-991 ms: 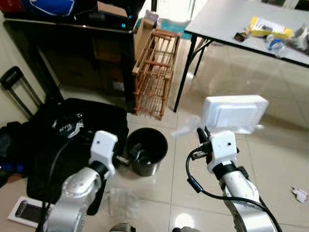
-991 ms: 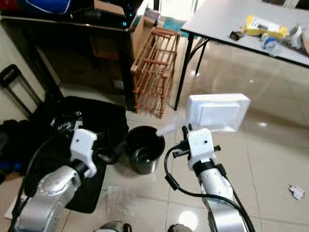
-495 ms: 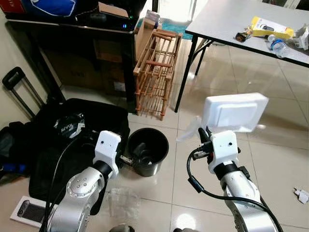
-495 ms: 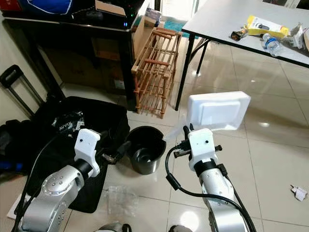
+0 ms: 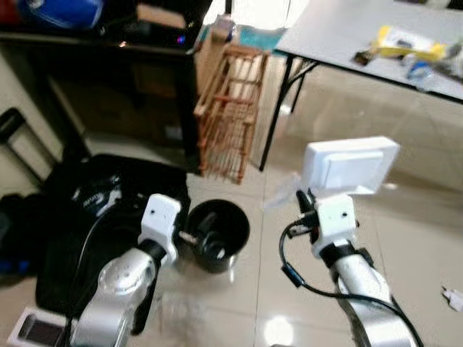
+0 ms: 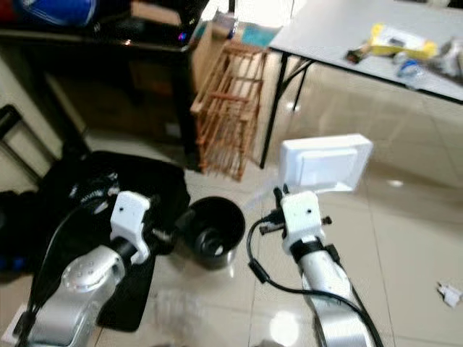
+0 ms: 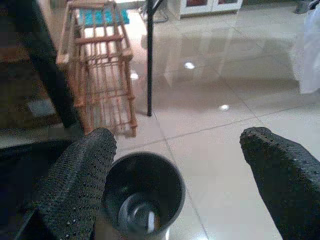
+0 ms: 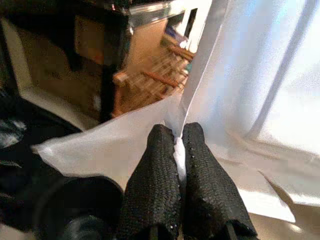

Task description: Picking trash to rubbish bin

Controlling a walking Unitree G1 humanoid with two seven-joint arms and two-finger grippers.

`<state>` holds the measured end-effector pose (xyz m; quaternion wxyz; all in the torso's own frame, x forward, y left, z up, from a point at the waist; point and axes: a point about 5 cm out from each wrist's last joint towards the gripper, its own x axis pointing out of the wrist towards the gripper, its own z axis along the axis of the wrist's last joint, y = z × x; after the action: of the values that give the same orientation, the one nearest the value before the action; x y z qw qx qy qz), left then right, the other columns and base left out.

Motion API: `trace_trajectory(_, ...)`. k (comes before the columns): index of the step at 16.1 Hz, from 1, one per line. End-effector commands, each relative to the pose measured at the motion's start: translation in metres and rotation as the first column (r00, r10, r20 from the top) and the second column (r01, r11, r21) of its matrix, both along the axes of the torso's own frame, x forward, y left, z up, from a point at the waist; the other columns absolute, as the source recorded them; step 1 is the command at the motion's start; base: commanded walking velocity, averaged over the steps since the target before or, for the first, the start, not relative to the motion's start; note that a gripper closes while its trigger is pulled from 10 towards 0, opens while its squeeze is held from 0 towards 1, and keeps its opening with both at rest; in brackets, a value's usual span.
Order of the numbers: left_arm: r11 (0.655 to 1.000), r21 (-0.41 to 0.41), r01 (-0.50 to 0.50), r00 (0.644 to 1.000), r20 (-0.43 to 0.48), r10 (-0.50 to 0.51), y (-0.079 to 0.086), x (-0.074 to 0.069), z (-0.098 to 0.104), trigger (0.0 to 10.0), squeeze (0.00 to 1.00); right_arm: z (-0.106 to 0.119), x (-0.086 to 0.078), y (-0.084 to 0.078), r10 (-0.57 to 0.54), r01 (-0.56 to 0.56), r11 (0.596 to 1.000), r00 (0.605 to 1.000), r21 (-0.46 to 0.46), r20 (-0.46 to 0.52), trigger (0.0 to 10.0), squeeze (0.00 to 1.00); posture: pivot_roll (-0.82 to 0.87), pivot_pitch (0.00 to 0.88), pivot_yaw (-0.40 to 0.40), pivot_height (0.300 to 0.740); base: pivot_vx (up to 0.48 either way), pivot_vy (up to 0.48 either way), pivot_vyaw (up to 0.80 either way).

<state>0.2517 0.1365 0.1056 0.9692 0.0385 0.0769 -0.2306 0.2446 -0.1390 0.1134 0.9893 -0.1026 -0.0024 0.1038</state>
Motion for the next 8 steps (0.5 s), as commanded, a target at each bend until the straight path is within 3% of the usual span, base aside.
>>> trace_trajectory(1,1.000,0.028,-0.012,1.000,-0.017,0.013,0.0053,-0.0019,-0.0056,10.0,0.00,0.0030,-0.0004,0.0023,0.009,-0.010,1.000,1.000,0.007,0.015,0.0,0.00,0.03,0.130,-0.019,0.740,0.334,0.000,0.00)
trace_trajectory(8,0.999,0.037,-0.016,1.000,-0.021,0.016,0.0050,-0.0017,-0.0073,10.0,0.00,0.0033,-0.0002,0.0020,0.013,-0.013,1.000,1.000,0.005,0.016,0.0,0.00,0.03,0.133,-0.024,0.740,0.319,0.000,0.00)
